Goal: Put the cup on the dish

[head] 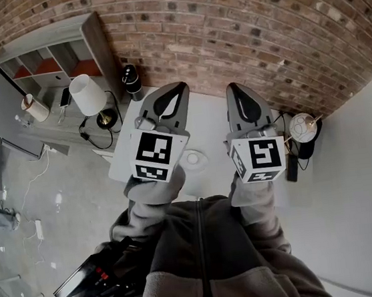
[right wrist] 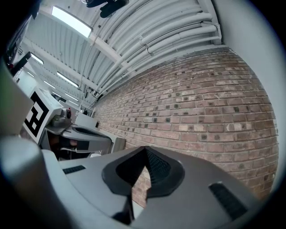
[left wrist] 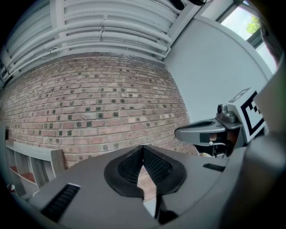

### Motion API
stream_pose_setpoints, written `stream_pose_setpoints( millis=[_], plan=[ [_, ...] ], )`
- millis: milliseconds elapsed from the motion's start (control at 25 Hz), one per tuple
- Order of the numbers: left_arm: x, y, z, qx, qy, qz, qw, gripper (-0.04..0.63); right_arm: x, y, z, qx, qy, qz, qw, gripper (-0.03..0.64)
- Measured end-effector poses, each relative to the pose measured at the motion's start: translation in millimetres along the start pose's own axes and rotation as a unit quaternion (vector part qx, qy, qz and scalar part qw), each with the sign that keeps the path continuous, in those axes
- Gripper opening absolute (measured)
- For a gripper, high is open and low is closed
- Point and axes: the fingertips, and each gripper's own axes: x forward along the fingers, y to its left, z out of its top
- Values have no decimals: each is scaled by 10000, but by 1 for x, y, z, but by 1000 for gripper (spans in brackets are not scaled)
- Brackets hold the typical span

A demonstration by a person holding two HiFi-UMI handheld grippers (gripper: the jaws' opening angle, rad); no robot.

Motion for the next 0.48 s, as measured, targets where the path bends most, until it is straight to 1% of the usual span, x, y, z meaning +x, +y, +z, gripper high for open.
stream_pose_setpoints(
  millis=[480],
  plan=[
    [3, -8, -2, -25, 31, -103, 9999, 6, -3, 1, -3, -36, 58, -2, 10000, 3]
  ],
)
